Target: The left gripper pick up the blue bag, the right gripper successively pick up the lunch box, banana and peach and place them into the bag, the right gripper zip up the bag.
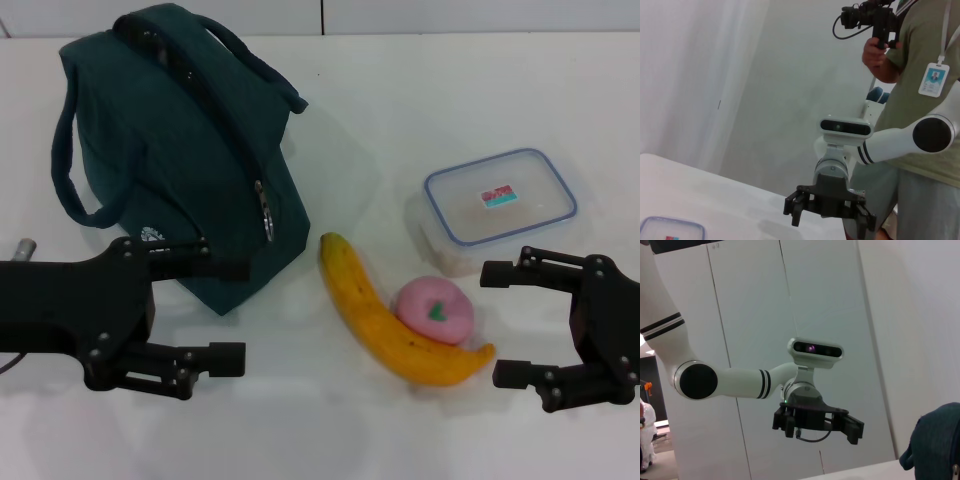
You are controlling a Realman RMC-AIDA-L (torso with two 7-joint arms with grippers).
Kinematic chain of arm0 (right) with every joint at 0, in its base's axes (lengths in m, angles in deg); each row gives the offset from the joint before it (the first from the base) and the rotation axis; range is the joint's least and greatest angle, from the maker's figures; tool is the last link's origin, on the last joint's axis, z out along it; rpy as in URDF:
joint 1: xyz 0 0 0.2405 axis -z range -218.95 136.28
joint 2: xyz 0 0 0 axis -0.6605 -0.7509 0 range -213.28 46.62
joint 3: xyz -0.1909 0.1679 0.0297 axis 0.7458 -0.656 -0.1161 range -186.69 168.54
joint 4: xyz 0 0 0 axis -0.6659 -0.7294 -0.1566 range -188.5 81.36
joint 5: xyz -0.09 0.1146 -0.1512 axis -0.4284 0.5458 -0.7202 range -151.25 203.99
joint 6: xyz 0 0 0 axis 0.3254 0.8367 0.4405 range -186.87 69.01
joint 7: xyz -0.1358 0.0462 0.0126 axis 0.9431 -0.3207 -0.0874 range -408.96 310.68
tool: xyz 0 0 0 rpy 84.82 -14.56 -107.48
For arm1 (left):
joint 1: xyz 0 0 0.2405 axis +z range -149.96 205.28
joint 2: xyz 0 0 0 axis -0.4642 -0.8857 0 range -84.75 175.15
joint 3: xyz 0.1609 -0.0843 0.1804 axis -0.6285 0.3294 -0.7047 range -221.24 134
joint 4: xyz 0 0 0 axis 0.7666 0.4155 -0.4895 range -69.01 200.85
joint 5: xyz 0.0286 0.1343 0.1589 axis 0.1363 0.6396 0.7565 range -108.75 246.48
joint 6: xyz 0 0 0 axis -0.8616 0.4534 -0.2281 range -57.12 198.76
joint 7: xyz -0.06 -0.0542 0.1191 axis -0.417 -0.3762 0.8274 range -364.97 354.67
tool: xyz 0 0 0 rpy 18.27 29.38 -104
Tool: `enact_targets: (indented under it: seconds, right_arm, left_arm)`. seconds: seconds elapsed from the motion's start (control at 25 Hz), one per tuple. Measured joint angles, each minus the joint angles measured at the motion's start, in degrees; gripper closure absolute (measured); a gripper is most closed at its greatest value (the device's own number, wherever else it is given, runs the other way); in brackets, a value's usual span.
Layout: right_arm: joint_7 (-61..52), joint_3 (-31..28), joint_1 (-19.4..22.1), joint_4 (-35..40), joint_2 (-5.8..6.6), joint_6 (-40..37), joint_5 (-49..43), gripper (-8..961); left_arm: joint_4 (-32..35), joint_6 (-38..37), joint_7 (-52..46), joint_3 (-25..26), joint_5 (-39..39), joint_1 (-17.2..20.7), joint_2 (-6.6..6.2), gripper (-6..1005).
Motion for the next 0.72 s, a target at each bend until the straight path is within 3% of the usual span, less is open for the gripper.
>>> enact_targets:
  seconds: [0.52,0.72]
  right_arm:
    - [-0.14,-0.45,0.00,-0.03,-0.03,0.10,0.45,71]
    - [-0.24,-0.57,0.00,-0.03,0.05,0.11,0.50,72]
  left_arm:
    - [-0.09,0.00,-0.02,0.53,-0.60,0.00,0.11,108]
    - [-0.14,0.01,-0.50,5.46,-3.15,0.00,0.17,108]
